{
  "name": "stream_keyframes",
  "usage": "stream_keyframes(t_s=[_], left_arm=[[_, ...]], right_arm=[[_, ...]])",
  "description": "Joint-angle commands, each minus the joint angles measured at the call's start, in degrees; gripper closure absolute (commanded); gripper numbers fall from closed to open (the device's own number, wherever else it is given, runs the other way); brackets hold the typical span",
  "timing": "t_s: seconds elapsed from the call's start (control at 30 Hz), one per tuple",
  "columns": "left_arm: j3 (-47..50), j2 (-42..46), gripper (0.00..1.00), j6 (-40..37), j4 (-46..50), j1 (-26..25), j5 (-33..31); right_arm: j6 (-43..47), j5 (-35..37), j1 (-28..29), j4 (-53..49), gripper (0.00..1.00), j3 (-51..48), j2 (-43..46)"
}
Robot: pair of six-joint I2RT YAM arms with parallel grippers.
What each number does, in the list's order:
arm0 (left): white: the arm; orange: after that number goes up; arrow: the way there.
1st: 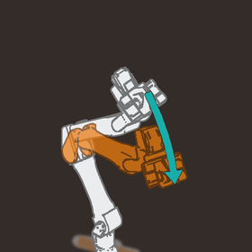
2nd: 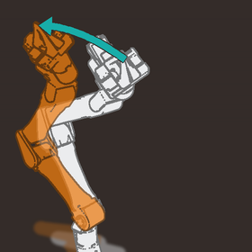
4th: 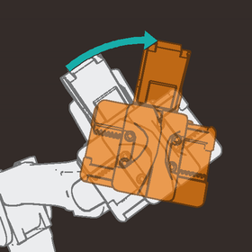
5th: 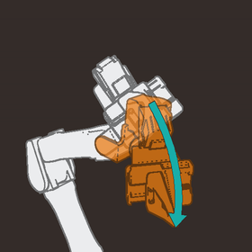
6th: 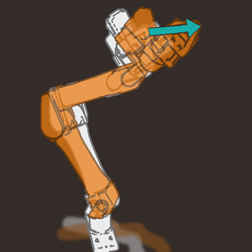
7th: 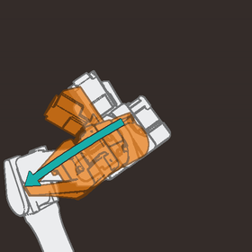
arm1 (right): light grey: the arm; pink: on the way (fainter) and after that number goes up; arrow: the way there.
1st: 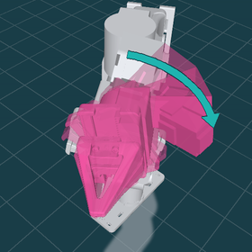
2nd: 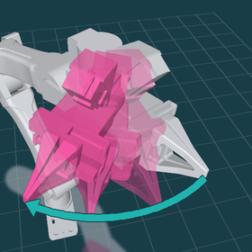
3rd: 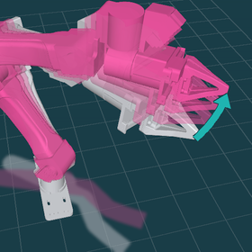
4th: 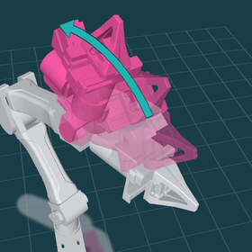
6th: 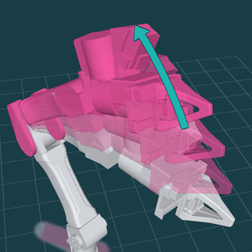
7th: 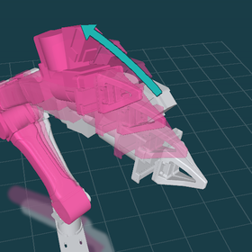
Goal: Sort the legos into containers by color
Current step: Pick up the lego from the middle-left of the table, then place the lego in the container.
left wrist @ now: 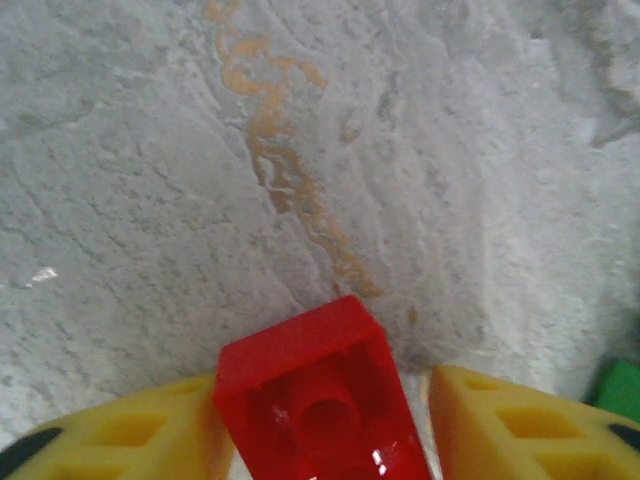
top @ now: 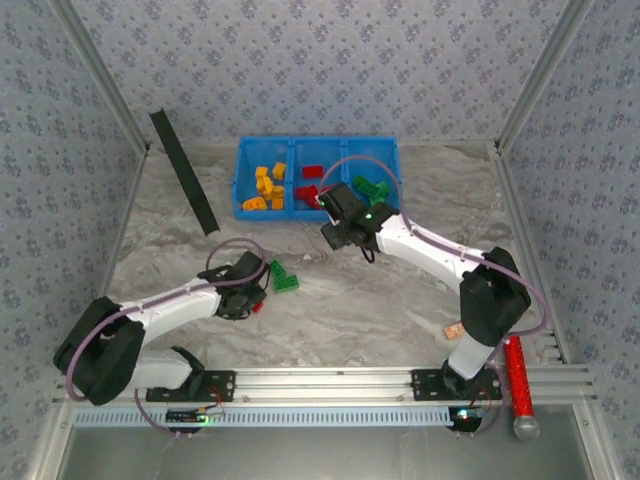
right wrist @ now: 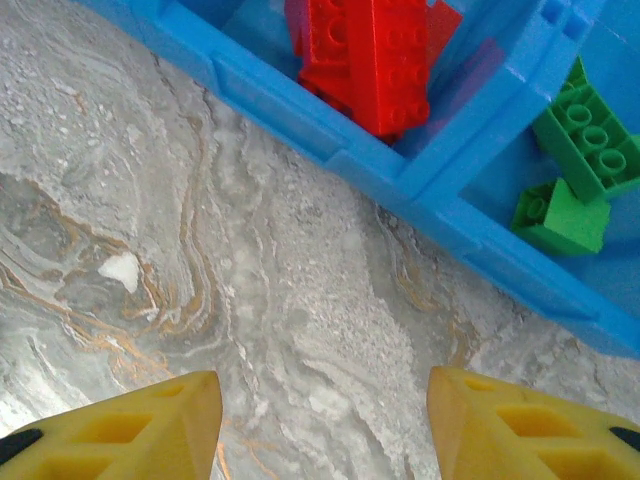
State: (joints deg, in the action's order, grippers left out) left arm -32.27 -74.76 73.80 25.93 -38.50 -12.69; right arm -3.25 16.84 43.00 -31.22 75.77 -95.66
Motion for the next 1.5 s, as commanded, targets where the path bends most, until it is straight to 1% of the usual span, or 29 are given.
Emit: stream_keyframes(t_s=[0.0,0.07,0.13,0.27,0.3,0.33,0.4,0.5,0.67,0.8,0.97,1.1,1.17,1.3,1.37,1.4,1.47], left_arm=[[0.5,-5.3,0.57,-1.3,-7.4,0.5,6.1],[0.5,-6.5,0.64,-1.5,-7.9,0.4,7.2],[0.4,-7.1,0.69,-2.0,-7.6,-0.1,7.7],[-1.1,-5.7,0.80,-4.4,-5.0,-1.1,7.7],[-2.3,-4.9,0.81,-5.5,-3.8,-1.4,7.2],[-3.9,-4.2,0.82,-6.7,-2.2,-1.8,6.2],[-9.3,-2.6,0.82,-10.0,3.2,-3.2,1.0],[-17.7,-1.9,0.82,-15.9,8.1,-3.9,-4.2],[-30.6,-4.5,0.82,-24.4,10.4,-3.8,-8.6],[-39.1,-10.1,0.82,-29.5,8.1,-2.6,-9.3],[-48.1,-19.4,0.82,-33.7,3.7,-0.2,-8.2],[-57.5,-29.3,0.83,-36.3,2.7,2.2,-6.4],[-62.4,-34.4,0.83,-37.2,2.9,3.0,-5.2],[-72.4,-44.5,0.83,-37.8,4.2,4.4,-2.4],[-77.7,-49.0,0.83,-38.3,5.3,4.5,-2.0],[-81.1,-51.4,0.83,-38.6,6.4,4.5,-1.9],[-86.9,-55.7,0.81,-39.1,8.6,4.6,-1.6]], right_arm=[[-2.5,2.9,0.7,0.7,0.42,-2.9,4.8],[-3.3,3.4,0.9,0.3,0.42,-5.1,7.3],[-4.3,4.1,1.0,-0.7,0.42,-6.9,10.1],[-7.3,4.3,1.4,-2.9,0.41,-14.3,17.4],[-8.4,3.9,1.6,-3.0,0.41,-16.0,19.5],[-9.2,3.5,1.8,-3.0,0.41,-17.5,21.5],[-11.3,2.4,2.1,-2.9,0.41,-22.0,26.1],[-14.5,0.8,2.3,-5.1,0.39,-27.2,31.5],[-20.1,-0.9,2.8,-6.1,0.39,-33.3,39.0],[-22.4,-2.5,3.2,-5.2,0.39,-36.7,43.0],[-21.8,-3.9,4.3,-3.8,0.39,-37.8,42.9],[-18.6,-5.5,6.8,-0.3,0.39,-38.4,41.8],[-16.4,-5.9,8.5,1.4,0.41,-38.7,41.5],[-11.7,-6.2,12.3,5.0,0.41,-40.0,41.6],[-9.2,-7.8,12.7,6.2,0.38,-40.6,41.6],[-6.8,-9.3,13.5,7.6,0.37,-41.3,42.0],[-3.6,-9.8,15.5,10.4,0.35,-42.5,43.2]])
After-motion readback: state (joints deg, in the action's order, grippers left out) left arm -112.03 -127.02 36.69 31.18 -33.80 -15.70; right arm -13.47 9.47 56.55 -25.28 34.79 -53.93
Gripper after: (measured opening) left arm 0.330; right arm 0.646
